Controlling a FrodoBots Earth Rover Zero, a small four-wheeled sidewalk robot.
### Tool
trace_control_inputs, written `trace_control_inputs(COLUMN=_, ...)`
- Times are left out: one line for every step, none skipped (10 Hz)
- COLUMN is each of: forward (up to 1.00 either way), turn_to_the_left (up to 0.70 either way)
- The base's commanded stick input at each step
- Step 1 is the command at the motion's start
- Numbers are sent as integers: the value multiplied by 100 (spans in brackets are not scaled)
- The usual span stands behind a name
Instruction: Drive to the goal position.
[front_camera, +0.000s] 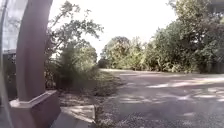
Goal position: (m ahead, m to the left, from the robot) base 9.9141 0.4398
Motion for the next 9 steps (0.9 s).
trace_control_inputs(forward=5, turn_to_the_left=0)
trace_control_inputs(forward=5, turn_to_the_left=0)
trace_control_inputs(forward=5, turn_to_the_left=0)
trace_control_inputs(forward=5, turn_to_the_left=0)
trace_control_inputs(forward=5, turn_to_the_left=0)
trace_control_inputs(forward=5, turn_to_the_left=0)
trace_control_inputs(forward=5, turn_to_the_left=0)
trace_control_inputs(forward=5, turn_to_the_left=0)
trace_control_inputs(forward=5, turn_to_the_left=0)
